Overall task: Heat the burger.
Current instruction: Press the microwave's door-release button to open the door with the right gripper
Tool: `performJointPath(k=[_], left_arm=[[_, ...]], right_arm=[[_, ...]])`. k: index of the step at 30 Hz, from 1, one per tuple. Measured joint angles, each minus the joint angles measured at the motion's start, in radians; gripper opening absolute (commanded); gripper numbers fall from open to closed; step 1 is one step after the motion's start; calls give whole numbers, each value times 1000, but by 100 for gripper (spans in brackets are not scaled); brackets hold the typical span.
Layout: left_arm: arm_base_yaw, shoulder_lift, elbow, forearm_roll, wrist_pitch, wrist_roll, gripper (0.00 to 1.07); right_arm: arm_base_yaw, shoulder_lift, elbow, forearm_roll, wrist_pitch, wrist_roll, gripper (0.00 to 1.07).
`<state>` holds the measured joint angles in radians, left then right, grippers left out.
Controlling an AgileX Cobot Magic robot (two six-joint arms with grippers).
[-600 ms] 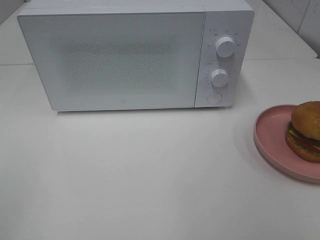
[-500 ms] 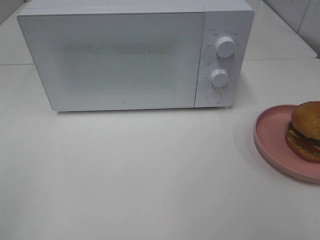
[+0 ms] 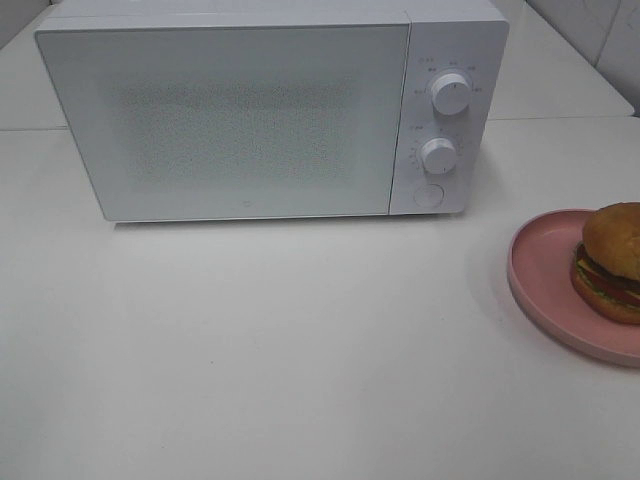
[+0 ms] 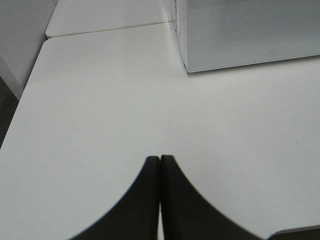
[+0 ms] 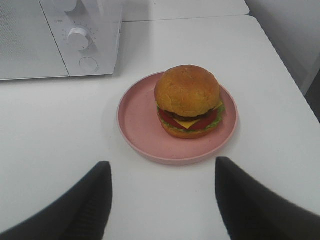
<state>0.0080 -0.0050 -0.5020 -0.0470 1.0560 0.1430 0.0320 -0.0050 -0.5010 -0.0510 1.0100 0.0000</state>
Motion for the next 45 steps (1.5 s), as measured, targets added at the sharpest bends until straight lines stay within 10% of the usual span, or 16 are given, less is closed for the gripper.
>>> performJointPath(k=[45], left_arm=[[0,0,0,0,0,0,0]], right_arm=[[0,0,0,0,0,0,58]])
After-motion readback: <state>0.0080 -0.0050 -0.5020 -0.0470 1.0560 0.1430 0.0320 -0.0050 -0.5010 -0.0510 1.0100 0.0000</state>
